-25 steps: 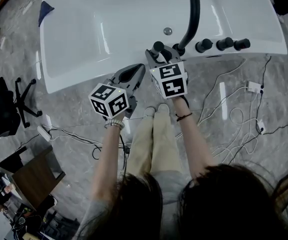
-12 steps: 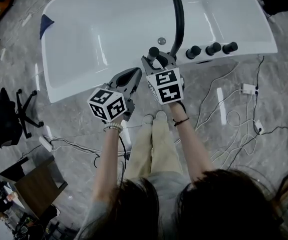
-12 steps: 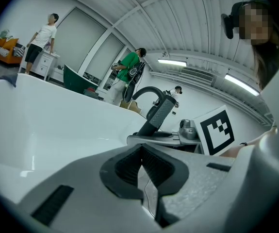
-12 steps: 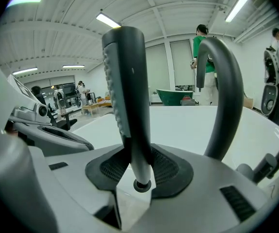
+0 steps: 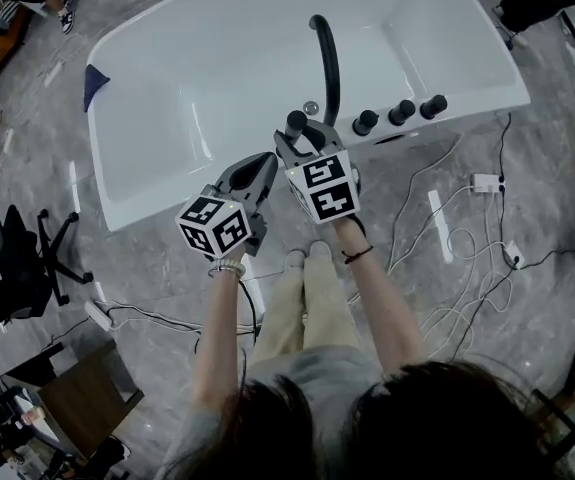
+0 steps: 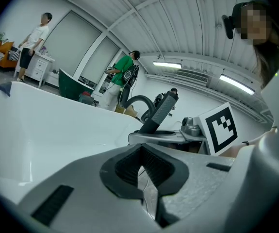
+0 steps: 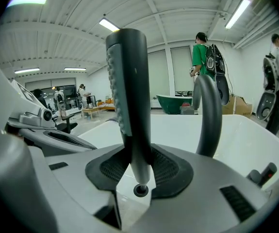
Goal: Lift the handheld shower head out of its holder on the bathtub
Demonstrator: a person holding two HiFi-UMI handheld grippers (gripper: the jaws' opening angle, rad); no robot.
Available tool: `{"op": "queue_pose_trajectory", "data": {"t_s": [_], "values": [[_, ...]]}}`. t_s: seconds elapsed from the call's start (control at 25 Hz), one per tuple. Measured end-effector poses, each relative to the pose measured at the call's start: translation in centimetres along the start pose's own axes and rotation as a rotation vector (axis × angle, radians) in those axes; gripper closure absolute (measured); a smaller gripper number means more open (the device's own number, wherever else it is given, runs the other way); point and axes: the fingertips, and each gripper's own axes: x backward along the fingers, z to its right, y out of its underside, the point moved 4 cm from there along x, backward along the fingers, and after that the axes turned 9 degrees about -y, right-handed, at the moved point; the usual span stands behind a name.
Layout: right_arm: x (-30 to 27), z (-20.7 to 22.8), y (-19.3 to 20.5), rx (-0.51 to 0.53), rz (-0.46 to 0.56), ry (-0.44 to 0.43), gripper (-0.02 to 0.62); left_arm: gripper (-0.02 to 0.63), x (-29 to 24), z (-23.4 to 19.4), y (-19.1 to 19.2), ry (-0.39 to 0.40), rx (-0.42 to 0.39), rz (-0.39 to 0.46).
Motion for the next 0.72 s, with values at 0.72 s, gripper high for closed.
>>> {"op": "queue_pose_trajectory", "data": {"t_s": [0.72], "values": [[6.7,0.4,-7.3,0.019,0.104,0.074,0.463,0.601,1.9,4.3,-4.5,0.076,-0.058,0.028]]}}
